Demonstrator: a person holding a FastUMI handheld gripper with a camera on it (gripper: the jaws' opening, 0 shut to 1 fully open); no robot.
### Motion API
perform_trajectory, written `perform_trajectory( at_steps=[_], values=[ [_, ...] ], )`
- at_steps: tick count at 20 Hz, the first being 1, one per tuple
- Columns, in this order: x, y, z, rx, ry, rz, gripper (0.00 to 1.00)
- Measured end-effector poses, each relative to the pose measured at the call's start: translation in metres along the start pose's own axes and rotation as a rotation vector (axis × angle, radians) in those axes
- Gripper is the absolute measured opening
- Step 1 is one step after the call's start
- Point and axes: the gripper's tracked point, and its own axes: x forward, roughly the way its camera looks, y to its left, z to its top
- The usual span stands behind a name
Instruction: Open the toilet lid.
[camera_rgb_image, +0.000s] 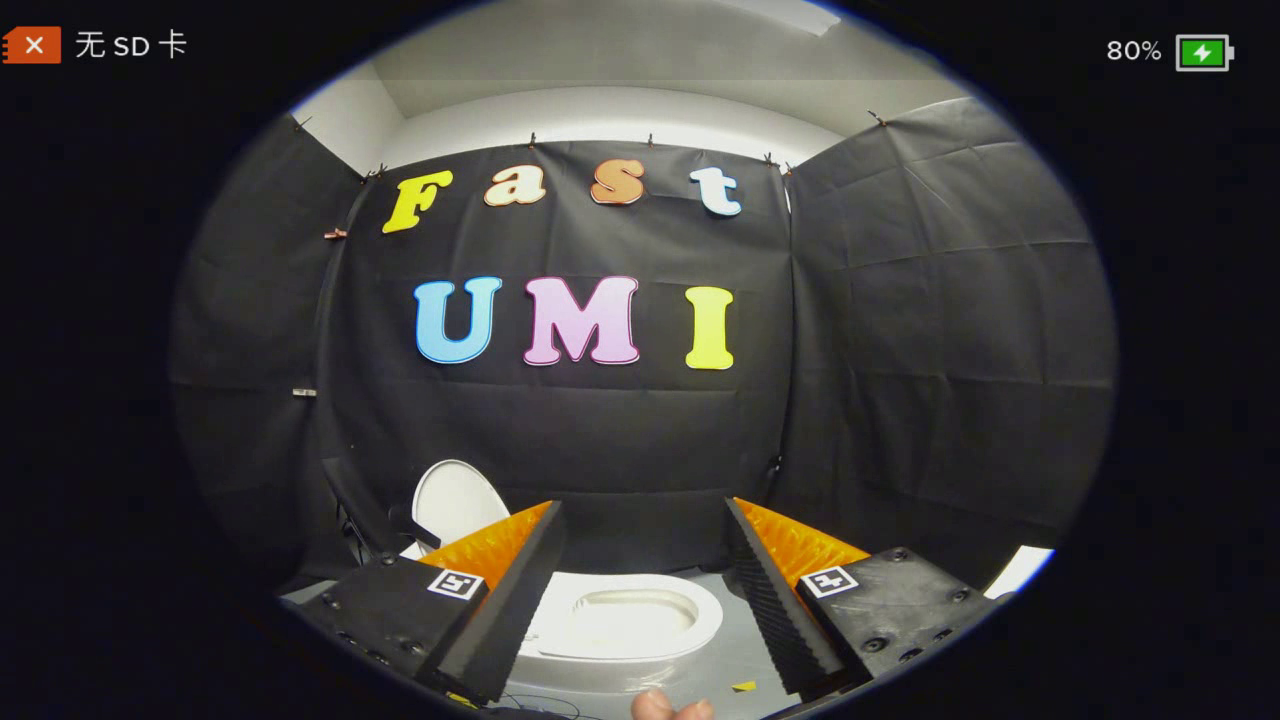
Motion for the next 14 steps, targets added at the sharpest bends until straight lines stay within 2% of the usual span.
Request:
perform_trajectory(
  at_steps=[14],
  values=[
    [-0.0018,0.0044,-0.0042,-0.010,0.009,0.009,0.99]
  ],
)
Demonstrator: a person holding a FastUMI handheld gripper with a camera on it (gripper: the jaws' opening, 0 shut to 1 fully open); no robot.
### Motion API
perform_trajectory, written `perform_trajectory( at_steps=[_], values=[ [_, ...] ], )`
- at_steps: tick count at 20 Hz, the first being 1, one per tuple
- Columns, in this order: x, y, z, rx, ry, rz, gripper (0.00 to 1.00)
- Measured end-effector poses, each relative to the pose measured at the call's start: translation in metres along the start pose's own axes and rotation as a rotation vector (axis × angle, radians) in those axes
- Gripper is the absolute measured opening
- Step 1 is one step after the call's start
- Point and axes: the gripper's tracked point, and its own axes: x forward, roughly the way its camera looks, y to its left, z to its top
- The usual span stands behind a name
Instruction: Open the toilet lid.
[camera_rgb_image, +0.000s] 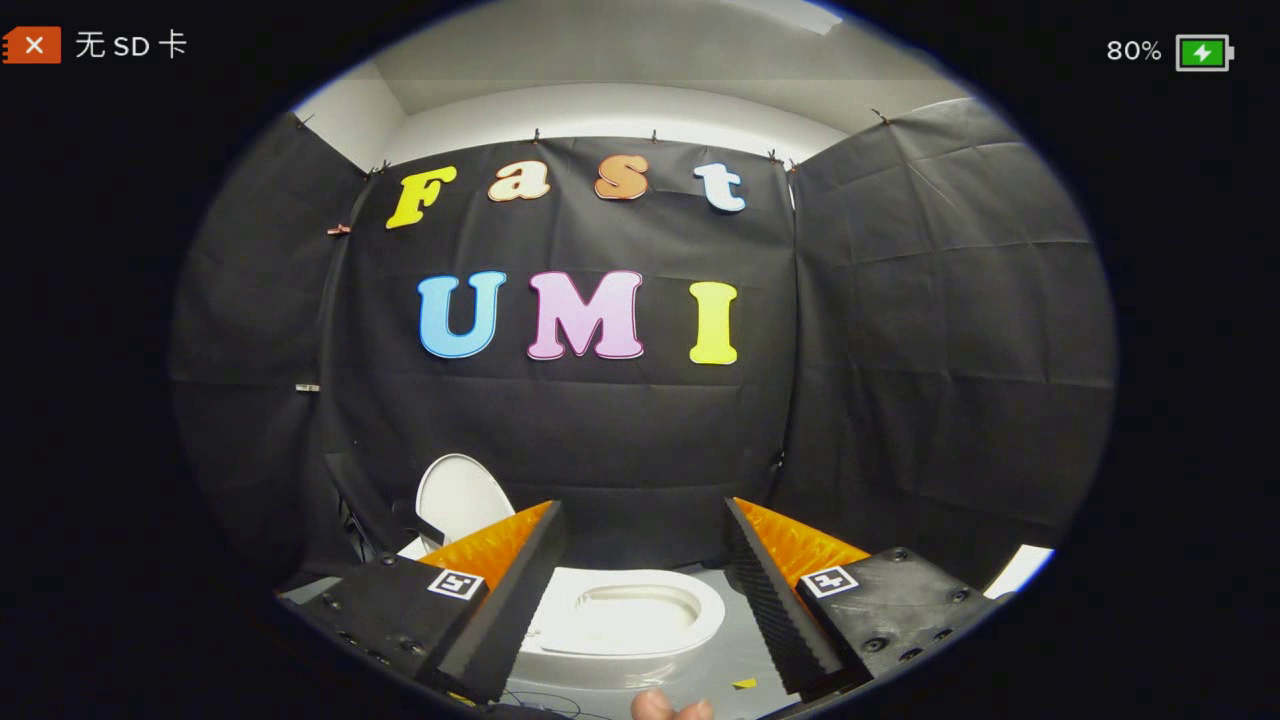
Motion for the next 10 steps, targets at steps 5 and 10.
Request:
perform_trajectory(
  at_steps=[5,10],
  values=[
    [-0.0007,-0.0027,0.0009,0.001,-0.005,-0.004,0.99],
    [-0.0017,-0.0029,0.0001,0.003,-0.001,-0.004,0.99]
  ],
)
